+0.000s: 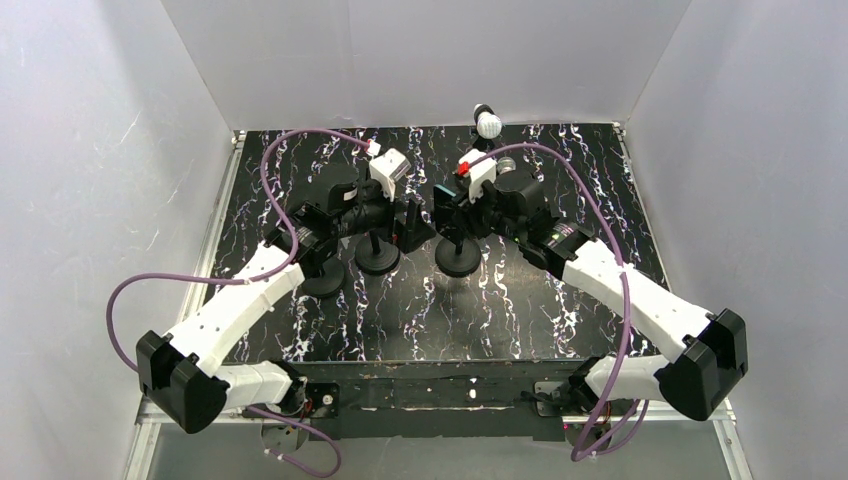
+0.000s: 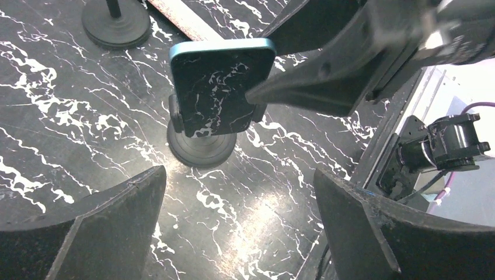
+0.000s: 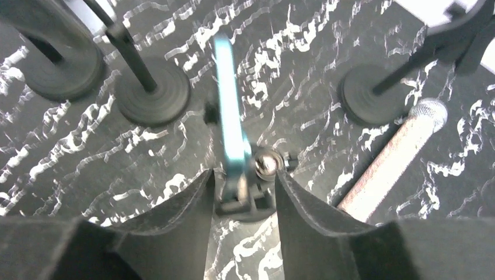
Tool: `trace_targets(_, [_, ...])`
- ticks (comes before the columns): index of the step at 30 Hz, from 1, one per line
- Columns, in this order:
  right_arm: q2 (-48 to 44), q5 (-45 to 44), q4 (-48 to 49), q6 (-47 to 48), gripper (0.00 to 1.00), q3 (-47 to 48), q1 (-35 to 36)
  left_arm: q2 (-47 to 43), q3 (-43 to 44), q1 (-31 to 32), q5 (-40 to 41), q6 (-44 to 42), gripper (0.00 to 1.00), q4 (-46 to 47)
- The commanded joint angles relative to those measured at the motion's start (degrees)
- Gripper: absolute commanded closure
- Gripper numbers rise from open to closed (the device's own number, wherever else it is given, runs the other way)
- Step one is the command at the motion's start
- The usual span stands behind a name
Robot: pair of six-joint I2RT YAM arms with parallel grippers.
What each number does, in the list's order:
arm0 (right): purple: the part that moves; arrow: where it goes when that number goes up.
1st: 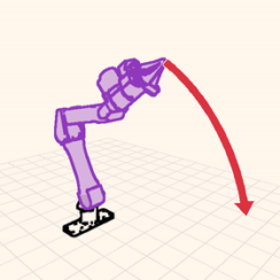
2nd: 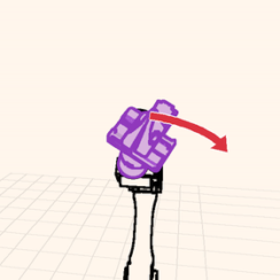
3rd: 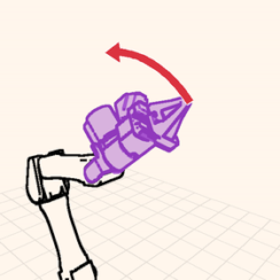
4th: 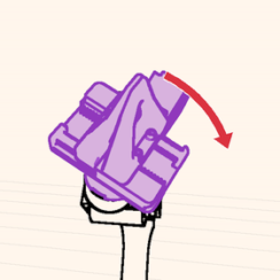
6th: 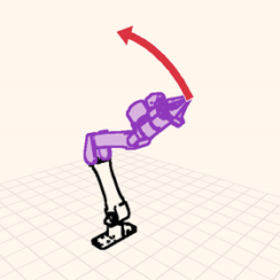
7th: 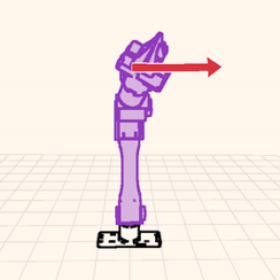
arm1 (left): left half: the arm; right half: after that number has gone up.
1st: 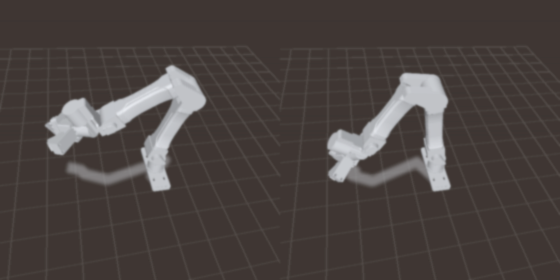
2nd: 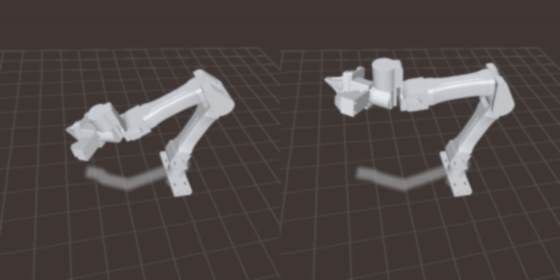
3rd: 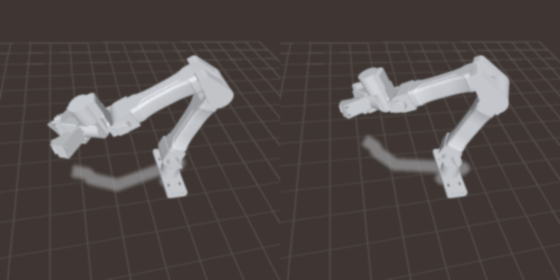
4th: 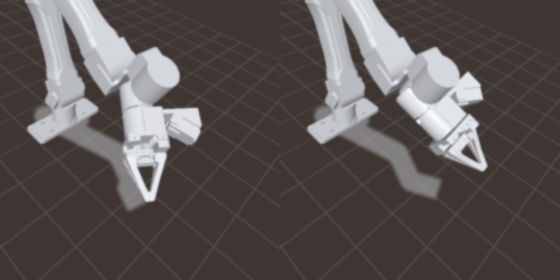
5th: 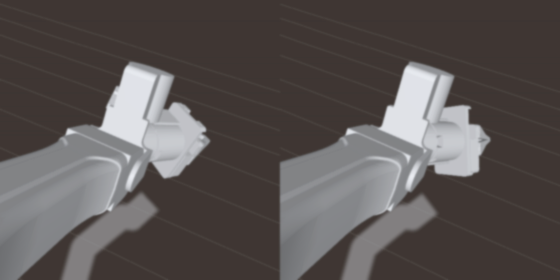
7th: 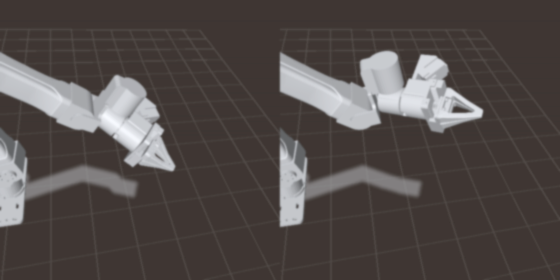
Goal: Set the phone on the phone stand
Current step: Install the phone on the phone stand.
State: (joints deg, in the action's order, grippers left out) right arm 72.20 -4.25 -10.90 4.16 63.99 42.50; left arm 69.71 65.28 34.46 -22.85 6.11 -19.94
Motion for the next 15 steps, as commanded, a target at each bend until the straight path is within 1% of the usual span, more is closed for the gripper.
trace_targets(1, [-1.2, 0.3, -3.6, 1.4, 0.44, -1.6, -1.6, -1.3, -0.3, -0.2, 2.0, 0.2, 0.02, 1.6])
trace_targets(5, [-2.7, 4.6, -3.3, 0.0, 0.3, -1.6, -2.8, -1.4, -0.2, -0.3, 3.5, 0.6, 0.02, 1.4])
trace_targets(12, [-7.9, 14.9, 0.1, -2.6, 0.19, -3.0, -7.1, -2.7, -1.1, -0.4, 4.9, 1.1, 0.02, 2.6])
trace_targets(15, [-10.3, 18.3, 1.1, -3.7, 0.17, -4.1, -10.0, -3.1, -1.2, -0.7, 5.6, 1.3, 0.01, 2.9])
